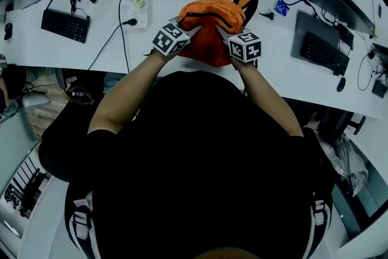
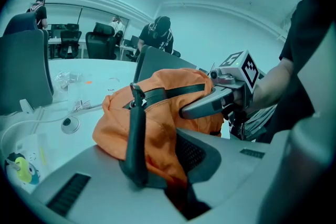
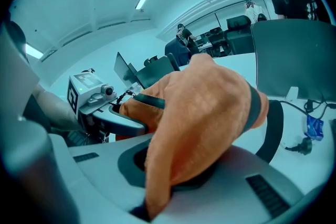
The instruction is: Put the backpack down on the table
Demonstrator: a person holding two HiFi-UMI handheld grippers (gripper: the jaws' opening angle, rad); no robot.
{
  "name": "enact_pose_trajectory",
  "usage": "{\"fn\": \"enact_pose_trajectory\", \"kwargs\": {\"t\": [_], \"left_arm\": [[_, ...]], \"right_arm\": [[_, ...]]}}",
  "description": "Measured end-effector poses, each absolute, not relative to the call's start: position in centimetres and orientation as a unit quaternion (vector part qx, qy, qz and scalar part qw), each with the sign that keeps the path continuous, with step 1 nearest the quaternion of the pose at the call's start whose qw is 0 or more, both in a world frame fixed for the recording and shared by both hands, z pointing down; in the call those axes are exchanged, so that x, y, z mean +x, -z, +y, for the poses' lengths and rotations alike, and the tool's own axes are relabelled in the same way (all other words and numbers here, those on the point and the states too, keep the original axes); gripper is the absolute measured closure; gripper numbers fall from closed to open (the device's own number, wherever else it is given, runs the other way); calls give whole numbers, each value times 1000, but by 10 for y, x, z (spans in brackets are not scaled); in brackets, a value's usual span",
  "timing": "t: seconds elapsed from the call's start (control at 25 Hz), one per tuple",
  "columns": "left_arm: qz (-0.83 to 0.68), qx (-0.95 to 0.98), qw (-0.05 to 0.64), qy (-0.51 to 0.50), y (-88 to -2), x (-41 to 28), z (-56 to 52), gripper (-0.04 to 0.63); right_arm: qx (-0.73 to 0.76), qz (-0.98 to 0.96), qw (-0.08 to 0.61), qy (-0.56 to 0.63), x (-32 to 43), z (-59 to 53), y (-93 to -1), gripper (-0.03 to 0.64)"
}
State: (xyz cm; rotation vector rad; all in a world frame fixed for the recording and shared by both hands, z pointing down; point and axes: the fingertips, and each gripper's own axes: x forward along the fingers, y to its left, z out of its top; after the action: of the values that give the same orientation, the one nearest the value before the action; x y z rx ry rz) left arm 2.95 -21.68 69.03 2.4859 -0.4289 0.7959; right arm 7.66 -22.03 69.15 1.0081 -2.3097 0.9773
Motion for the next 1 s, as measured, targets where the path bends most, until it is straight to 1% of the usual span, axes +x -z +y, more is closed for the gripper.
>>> {"fn": "enact_pose_trajectory", "kwargs": {"t": [0.16, 1.0], "left_arm": [[-162, 909, 245, -297, -700, 25, -221, 554], [-161, 886, 301, -315, -755, 17, -234, 552]], "right_arm": [[364, -831, 227, -353, 72, -224, -698, 587], [339, -822, 269, -369, 67, -239, -753, 586]]}}
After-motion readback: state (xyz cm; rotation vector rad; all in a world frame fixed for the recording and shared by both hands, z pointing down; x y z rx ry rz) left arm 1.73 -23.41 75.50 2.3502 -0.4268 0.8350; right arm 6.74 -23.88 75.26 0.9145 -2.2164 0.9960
